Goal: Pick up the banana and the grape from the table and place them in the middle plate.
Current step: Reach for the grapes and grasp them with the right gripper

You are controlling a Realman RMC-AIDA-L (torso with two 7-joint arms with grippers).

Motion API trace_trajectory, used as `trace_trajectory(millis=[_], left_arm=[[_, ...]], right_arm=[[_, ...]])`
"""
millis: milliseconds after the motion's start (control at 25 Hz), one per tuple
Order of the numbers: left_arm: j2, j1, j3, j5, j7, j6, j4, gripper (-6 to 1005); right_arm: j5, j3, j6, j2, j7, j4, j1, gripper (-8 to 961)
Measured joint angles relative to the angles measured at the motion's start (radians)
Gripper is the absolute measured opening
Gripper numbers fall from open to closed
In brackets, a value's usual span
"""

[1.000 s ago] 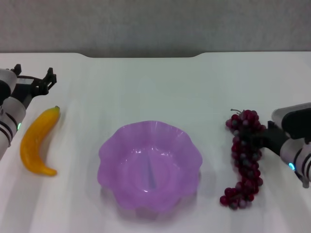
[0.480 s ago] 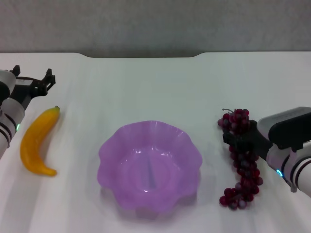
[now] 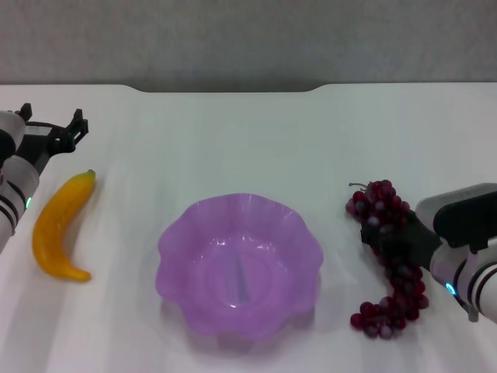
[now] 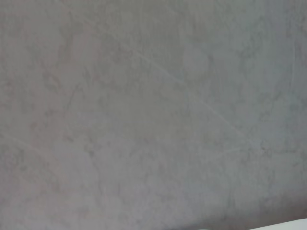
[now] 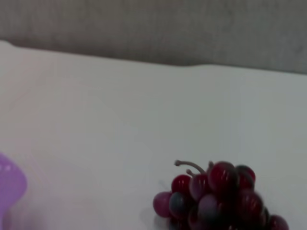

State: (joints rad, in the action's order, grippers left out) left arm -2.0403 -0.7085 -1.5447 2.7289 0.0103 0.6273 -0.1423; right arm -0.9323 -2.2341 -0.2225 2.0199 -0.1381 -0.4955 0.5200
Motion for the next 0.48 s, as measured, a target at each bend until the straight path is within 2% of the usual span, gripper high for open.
trace_trajectory(millis=[480], left_arm=[[-0.003,-0.002,0.000,0.000,0.000,0.000,-0.002,878]], right_arm=[[0.000,-0.029,0.024,0.000,0.013,0.023,0.009,879]])
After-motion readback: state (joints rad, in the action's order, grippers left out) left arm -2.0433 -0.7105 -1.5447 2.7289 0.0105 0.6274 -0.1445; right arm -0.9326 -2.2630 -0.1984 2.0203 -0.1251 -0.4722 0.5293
